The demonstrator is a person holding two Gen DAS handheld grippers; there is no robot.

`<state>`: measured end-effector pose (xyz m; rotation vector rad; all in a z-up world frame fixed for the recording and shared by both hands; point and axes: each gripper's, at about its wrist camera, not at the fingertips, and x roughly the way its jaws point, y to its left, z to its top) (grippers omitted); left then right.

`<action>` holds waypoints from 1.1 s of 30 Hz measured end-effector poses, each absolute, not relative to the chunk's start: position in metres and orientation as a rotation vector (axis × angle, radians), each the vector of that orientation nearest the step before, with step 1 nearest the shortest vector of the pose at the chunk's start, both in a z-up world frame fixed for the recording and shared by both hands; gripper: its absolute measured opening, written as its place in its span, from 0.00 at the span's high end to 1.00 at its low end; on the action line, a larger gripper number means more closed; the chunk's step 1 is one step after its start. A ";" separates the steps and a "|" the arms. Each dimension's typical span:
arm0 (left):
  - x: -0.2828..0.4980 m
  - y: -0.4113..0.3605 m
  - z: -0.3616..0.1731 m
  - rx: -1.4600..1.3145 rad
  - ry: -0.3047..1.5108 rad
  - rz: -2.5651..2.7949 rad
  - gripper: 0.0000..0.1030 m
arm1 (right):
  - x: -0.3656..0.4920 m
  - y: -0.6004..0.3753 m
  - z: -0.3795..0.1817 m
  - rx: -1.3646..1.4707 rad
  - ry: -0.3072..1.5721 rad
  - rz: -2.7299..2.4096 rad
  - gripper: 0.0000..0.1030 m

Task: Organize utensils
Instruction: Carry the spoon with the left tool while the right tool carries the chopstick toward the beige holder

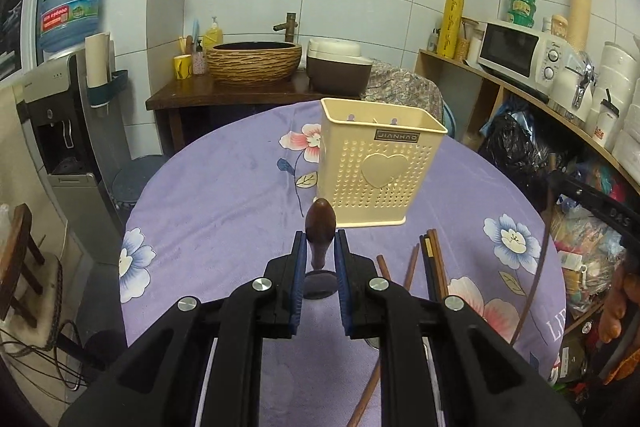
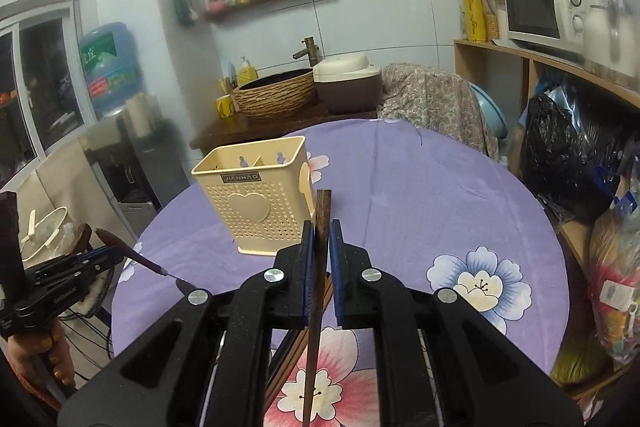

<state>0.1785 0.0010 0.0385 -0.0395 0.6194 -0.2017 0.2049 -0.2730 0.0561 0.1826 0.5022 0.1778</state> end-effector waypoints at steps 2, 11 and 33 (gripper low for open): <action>0.182 0.001 0.037 -0.043 0.626 -0.201 0.86 | 0.203 -0.277 0.059 0.198 0.501 0.193 0.92; 0.173 0.008 0.041 -0.044 0.603 -0.213 0.86 | 0.193 -0.281 0.073 0.191 0.459 0.211 0.92; 0.242 0.018 0.011 -0.045 0.775 -0.207 0.48 | 0.202 -0.284 0.088 0.172 0.431 0.211 0.92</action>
